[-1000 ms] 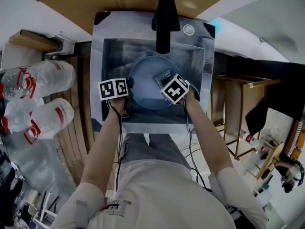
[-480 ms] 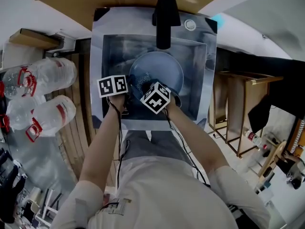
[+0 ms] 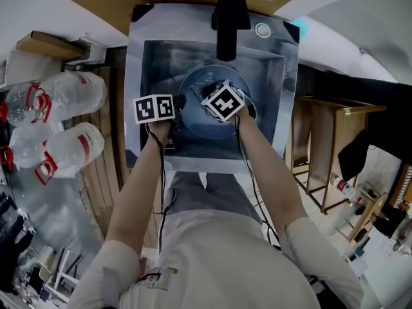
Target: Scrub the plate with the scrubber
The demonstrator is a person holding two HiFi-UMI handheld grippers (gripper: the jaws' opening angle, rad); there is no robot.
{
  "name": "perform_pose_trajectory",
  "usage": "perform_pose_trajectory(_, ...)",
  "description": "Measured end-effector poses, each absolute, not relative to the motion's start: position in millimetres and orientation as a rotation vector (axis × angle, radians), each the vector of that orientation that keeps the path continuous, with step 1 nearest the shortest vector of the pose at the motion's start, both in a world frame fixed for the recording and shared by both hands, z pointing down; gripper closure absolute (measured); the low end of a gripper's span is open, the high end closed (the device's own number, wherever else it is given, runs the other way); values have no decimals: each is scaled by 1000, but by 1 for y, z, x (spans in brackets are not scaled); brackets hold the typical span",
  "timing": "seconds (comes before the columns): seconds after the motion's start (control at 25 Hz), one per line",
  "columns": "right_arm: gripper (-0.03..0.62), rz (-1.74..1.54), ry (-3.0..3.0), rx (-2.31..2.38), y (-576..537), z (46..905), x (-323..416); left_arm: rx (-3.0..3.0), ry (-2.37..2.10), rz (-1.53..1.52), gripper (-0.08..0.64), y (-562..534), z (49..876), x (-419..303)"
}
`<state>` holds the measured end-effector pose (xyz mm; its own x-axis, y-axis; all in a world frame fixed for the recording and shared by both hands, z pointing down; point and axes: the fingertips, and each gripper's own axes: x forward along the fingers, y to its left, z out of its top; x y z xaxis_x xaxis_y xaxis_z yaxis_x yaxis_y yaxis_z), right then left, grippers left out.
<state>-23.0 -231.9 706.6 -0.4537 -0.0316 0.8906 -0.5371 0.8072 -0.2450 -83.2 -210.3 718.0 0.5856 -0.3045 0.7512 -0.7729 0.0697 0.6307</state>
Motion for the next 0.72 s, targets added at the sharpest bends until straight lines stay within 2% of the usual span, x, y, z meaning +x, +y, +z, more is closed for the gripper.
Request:
perform_pose_trajectory(0.2, 558, 543, -1910, 544, -265, 706, 8, 1521, -955, 449, 522, -212, 718, -85)
perform_pose_trajectory(0.48, 558, 455, -1775, 502, -232, 704, 63, 1529, -944, 466, 522, -211, 718, -84)
perform_pose_trajectory(0.72, 558, 509, -1807, 360, -166, 699, 44, 1503, -957, 423, 522, -211, 719, -85)
